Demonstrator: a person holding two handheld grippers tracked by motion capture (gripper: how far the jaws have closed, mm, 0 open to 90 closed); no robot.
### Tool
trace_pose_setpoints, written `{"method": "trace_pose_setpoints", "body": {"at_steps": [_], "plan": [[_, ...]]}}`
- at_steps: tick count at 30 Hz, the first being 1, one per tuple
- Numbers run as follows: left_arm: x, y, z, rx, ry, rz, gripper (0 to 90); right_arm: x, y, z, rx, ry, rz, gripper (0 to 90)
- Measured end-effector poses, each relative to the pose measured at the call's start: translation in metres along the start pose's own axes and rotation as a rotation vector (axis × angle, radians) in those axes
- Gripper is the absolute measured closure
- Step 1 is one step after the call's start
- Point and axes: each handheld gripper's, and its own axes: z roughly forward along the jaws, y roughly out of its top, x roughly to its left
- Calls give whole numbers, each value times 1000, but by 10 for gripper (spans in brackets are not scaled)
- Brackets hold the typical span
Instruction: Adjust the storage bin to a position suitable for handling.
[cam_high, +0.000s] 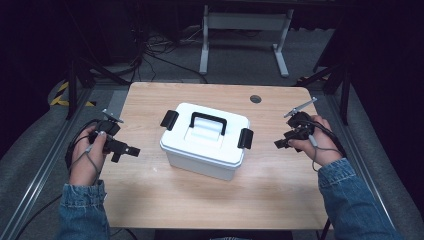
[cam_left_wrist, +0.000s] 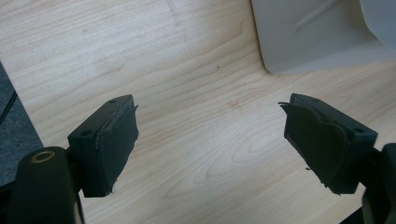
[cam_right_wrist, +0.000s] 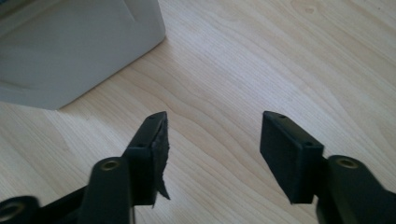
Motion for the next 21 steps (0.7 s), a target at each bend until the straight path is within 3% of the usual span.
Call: {"method": "trace_pose_setpoints", "body": {"at_steps": [4, 10, 17, 21], "plan": [[-2, 2, 0, -3, -14, 13, 181, 2, 6, -7, -6, 27, -18, 361], [-2, 5, -2, -11, -35, 49, 182, 11, 19, -18, -68, 44, -49, 392], [0, 8, -2, -3, -45, 51, 181, 22, 34, -23, -91, 80, -73, 419], [3, 10, -4, -11, -41, 42, 182, 28, 45, -36, -126, 87, -91, 446]]}}
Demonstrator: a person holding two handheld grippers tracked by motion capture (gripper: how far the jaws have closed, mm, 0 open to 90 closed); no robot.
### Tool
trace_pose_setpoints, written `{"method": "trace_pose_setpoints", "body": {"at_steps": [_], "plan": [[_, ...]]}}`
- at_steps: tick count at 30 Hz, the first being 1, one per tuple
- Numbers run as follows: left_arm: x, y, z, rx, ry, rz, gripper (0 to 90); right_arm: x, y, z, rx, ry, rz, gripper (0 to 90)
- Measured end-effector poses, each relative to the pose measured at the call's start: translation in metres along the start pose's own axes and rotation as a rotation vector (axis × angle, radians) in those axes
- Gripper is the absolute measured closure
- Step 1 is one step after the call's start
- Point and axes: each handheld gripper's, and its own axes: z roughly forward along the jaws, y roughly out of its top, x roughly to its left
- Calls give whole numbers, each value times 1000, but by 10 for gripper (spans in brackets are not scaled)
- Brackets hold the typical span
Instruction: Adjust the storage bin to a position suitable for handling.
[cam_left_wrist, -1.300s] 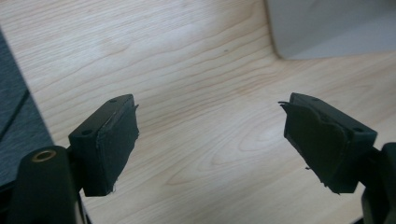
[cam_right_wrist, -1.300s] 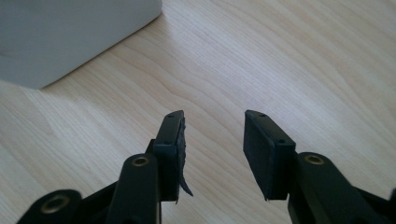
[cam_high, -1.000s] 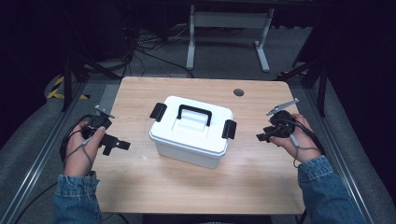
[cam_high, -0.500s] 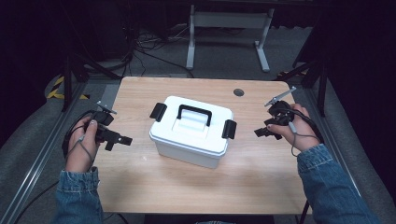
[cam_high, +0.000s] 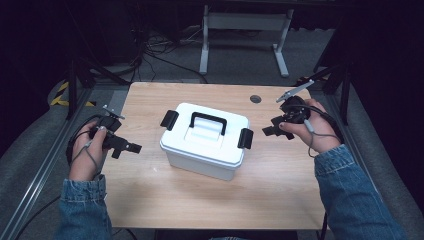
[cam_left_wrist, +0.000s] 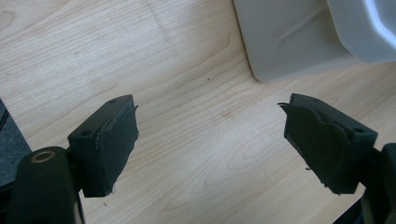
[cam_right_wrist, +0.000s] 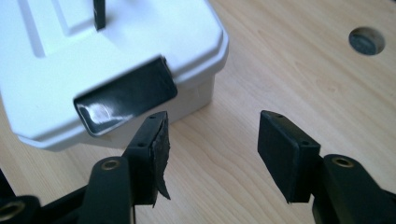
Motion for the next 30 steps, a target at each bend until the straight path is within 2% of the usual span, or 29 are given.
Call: {"method": "trace_pose_setpoints", "body": {"at_steps": [2, 5, 7, 8, 11, 13, 18, 23, 24, 30], "plan": [[1, 1, 0, -3, 0, 4, 182, 2, 4, -4, -6, 4, -3, 467], [1, 2, 1, 4, 0, 5, 182, 5, 12, -5, -5, -2, -52, 466], [1, 3, 1, 10, 1, 12, 183, 7, 17, -3, -15, 13, -72, 483], [1, 3, 2, 10, 1, 10, 183, 9, 20, -2, -9, 28, -61, 497], [2, 3, 2, 14, 1, 9, 184, 15, 29, 2, 7, 38, -81, 449], [1, 3, 2, 22, -6, 15, 185, 20, 35, 7, 19, 59, -72, 446], [1, 2, 3, 27, -7, 28, 185, 32, 53, 20, 19, 80, -98, 446], [2, 0, 3, 28, -5, 24, 186, 40, 64, 31, 24, 104, -114, 462], [2, 0, 3, 24, -11, 19, 186, 43, 70, 38, 26, 117, -118, 461], [3, 1, 6, 37, 9, 10, 186, 50, 80, 53, 22, 143, -123, 480]]}}
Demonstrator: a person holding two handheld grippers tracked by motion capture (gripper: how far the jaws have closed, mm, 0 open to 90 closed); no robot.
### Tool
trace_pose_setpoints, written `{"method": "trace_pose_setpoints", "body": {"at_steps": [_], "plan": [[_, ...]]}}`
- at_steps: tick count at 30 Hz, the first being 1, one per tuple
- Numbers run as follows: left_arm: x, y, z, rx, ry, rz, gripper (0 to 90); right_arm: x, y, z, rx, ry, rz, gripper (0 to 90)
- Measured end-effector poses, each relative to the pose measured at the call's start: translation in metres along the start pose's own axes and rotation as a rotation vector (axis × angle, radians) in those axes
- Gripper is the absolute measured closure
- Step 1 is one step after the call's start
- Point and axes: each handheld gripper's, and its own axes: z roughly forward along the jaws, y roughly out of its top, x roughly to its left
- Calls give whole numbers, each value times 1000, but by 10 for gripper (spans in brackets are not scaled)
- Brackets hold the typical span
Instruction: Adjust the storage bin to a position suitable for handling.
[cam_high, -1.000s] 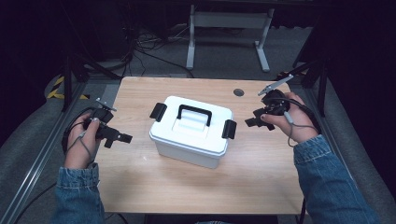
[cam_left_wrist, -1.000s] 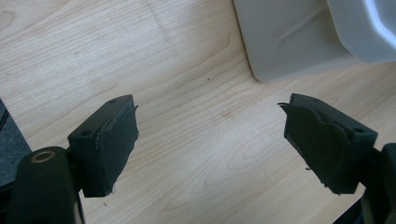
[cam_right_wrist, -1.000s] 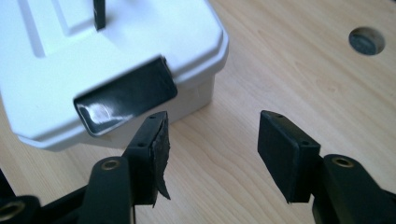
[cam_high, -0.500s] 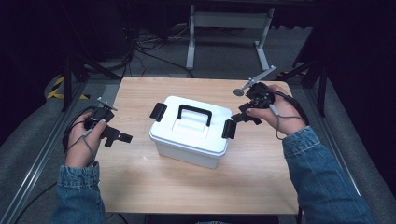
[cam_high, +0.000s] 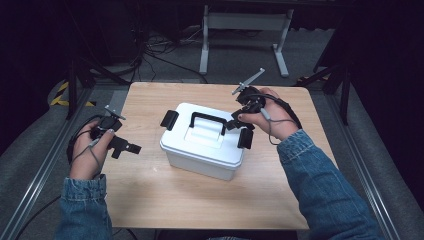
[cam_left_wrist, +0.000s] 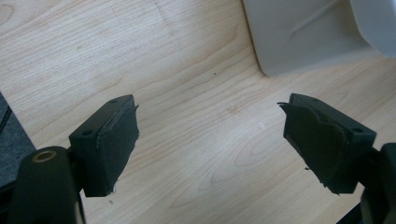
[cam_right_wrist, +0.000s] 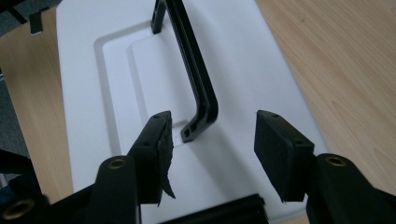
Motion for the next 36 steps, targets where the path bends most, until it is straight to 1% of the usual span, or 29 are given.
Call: {"method": "trace_pose_setpoints", "body": {"at_steps": [3, 4, 6, 7, 8, 9, 13, 14, 15, 17, 18, 19, 21, 23, 24, 25, 26, 27, 28, 29, 32, 36], "plan": [[0, 0, 0, 0, 2, 9, 185, 3, 4, 5, -4, 11, -9, 494], [-1, 0, 0, 0, -2, 5, 185, 4, 6, 8, -5, 10, -15, 505], [-1, 0, 1, 5, 1, 12, 185, 7, 9, 12, -11, 6, -21, 543], [-1, 0, 1, 5, 1, 12, 185, 7, 9, 12, -11, 6, -21, 543], [-1, 0, 2, 17, 11, 11, 185, 9, 12, 17, -15, 15, -16, 572], [-1, 0, 3, 20, 11, 11, 185, 10, 14, 19, -16, 13, -18, 583], [-1, 0, 3, 21, 8, 11, 185, 11, 18, 24, -21, 18, -24, 600], [-1, 0, 3, 20, 6, 11, 185, 11, 19, 25, -19, 15, -28, 604], [-1, 1, 3, 21, 5, 8, 185, 12, 21, 30, -10, 18, -44, 614], [0, 1, 4, 20, 11, 14, 185, 14, 22, 33, -11, 15, -54, 626], [-1, 1, 4, 20, 9, 10, 185, 14, 22, 33, -11, 15, -54, 626], [0, 2, 5, 26, 8, 16, 185, 15, 24, 35, -12, 0, -66, 641], [0, 2, 6, 28, 4, 17, 185, 15, 25, 36, -11, -1, -67, 655], [-1, 2, 6, 34, 9, 13, 185, 15, 26, 37, -9, -4, -65, 671], [-1, 2, 6, 34, 9, 13, 185, 15, 26, 38, -5, 10, -64, 694], [0, 2, 6, 34, 10, 13, 185, 15, 26, 38, -5, 10, -64, 694], [1, 1, 5, 33, 10, 19, 185, 16, 27, 40, 9, 35, -62, 751], [1, 1, 5, 33, 10, 19, 185, 16, 27, 40, 9, 35, -62, 751], [1, 1, 5, 31, 8, 17, 185, 17, 27, 40, 16, 44, -68, 775], [1, 1, 5, 30, 6, 10, 185, 19, 28, 40, 21, 51, -86, 801], [2, 1, 6, 38, -1, 15, 185, 22, 28, 40, 27, 48, -110, 811], [2, 2, 8, 35, -1, 10, 185, 23, 28, 39, 26, 49, -127, 817]]}}
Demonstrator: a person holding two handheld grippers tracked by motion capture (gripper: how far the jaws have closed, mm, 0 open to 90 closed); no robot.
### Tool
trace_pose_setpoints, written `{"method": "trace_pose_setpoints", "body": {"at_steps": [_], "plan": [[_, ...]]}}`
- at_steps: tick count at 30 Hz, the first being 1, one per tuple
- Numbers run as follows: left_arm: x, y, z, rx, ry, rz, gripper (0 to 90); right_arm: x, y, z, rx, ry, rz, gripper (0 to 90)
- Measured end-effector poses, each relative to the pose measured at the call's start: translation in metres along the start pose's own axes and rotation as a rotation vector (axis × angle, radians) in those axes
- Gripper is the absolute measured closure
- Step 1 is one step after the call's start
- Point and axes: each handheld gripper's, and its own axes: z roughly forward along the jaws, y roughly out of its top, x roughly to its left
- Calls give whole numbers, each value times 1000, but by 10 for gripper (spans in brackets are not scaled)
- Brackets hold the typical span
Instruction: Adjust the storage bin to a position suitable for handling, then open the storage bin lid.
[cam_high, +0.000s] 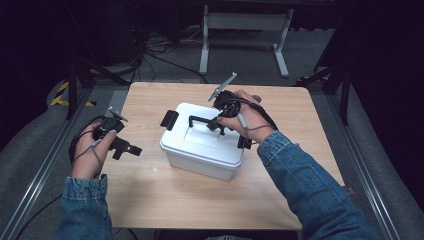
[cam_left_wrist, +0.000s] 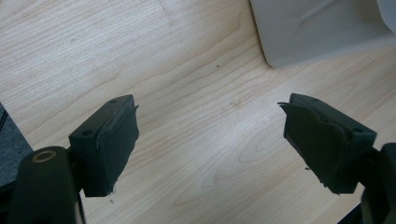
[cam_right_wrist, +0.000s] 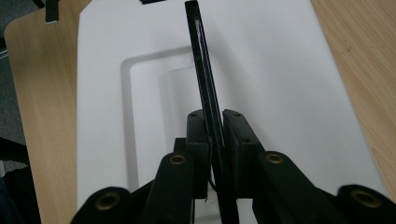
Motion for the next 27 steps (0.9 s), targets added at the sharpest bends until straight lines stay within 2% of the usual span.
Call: {"method": "trace_pose_setpoints", "body": {"at_steps": [6, 11, 19, 26, 27], "plan": [[-1, 3, 1, 10, -1, 15, 185, 1, -1, 0, -6, -2, -28, 821], [-1, 4, 2, 4, -4, 7, 185, -1, -2, 0, -20, 4, -34, 824], [-2, 7, 3, 14, -22, 27, 184, -2, -3, -1, -29, 15, -45, 828], [-2, 5, 2, 11, -16, 21, 183, -2, -2, -3, -38, 16, -55, 831], [-2, 5, 1, 6, -11, 20, 184, -1, 0, -4, -40, 13, -71, 833]]}}
